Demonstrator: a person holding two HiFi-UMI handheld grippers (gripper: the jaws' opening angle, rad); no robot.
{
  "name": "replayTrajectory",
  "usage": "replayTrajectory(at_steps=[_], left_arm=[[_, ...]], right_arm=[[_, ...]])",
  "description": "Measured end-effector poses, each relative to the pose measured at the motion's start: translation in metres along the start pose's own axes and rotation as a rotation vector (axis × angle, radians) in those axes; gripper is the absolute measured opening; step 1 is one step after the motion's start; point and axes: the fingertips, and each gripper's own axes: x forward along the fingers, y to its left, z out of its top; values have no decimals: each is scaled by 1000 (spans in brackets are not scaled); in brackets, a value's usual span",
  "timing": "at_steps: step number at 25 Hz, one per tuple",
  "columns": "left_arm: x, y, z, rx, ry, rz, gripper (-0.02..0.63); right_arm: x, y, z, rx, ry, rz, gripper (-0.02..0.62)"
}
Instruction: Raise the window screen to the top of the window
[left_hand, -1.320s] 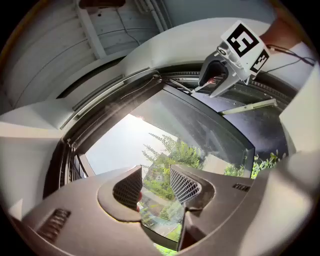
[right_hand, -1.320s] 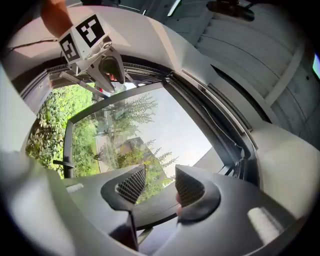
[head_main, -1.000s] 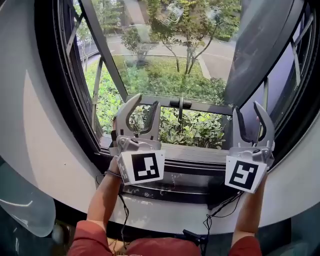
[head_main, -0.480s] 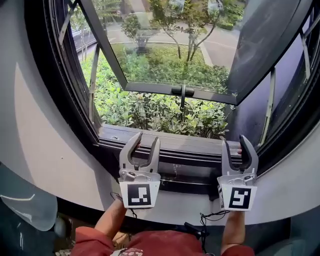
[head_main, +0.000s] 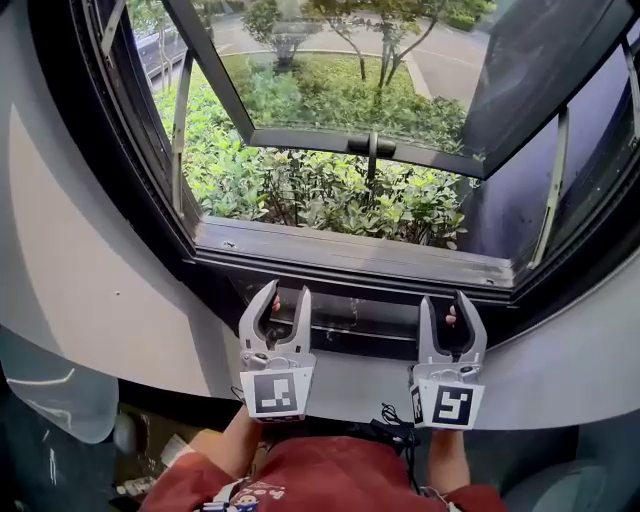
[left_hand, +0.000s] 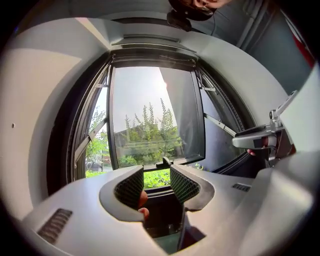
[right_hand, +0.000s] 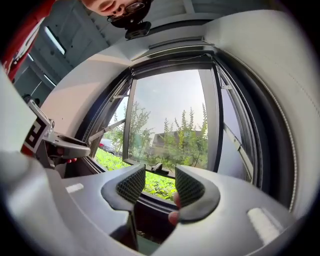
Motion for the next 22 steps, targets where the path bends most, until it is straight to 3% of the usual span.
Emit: replayTrajectory(at_steps=[10, 15, 19, 22], left_arm=[[-6, -5, -22, 7, 51, -21, 140], [-6, -12, -20, 44, 44, -39, 97], [-7, -14, -18, 15, 28, -39, 17], [-8, -16, -14, 0, 13, -58, 6]], right_arm=[[-10, 13, -34, 29, 93, 23, 184], [-11, 17, -32, 26, 82, 12, 112], [-14, 14, -28, 20, 61, -11, 21], [-14, 15, -26, 13, 57, -10, 11]])
